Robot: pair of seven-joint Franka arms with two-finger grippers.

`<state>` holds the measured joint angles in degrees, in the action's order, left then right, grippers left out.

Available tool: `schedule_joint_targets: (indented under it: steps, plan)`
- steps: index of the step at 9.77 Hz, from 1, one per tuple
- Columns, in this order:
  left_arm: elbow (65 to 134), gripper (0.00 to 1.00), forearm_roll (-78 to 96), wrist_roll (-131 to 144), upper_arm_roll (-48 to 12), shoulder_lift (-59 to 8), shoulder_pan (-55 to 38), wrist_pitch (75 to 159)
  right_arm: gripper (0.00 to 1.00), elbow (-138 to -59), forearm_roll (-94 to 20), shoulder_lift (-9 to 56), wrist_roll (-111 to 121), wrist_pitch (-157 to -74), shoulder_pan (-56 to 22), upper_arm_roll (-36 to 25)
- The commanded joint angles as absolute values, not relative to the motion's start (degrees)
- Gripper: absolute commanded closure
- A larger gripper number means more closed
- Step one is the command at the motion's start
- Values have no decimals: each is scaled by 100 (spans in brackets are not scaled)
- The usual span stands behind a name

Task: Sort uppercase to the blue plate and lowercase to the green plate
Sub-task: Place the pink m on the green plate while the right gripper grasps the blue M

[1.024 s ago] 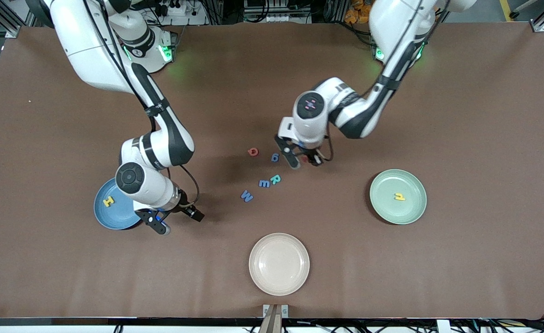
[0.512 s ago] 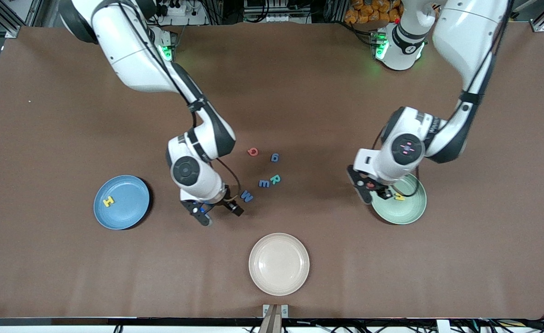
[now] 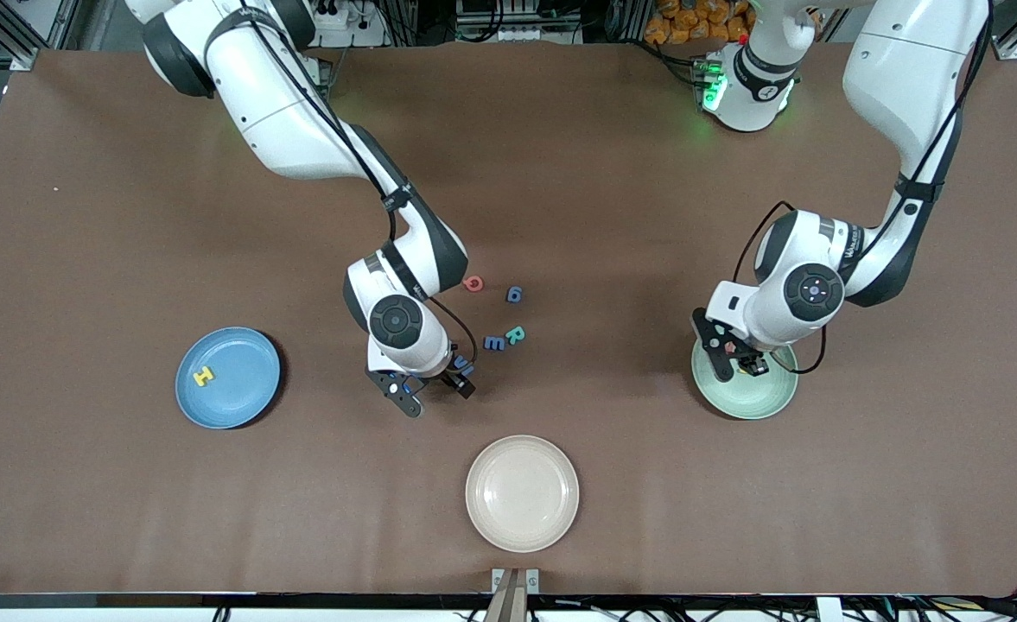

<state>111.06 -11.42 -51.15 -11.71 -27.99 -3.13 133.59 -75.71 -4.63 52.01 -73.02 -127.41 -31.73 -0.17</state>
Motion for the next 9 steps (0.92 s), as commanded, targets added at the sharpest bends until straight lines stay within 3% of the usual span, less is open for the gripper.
schedule_joint_targets:
  steps: [1,7,8,9]
  plan:
    - [11128,0,-1072,-5405,-1204,-2724,-307,13456,0,-7120,-369,5492,-7768,-12647,-3269,-26]
    - [10478,0,-1116,-5361,-984,-2803,-509,13482,0,-7093,-387,5555,-7989,-12683,-3401,-18]
    - [10363,0,-1134,-5422,-941,-2839,-518,13474,26,-7093,-395,5555,-7989,-12691,-3401,-18]
    - [10345,0,-1169,-5449,-923,-2848,-501,13474,79,-7093,-404,5555,-8041,-12700,-3419,-18]
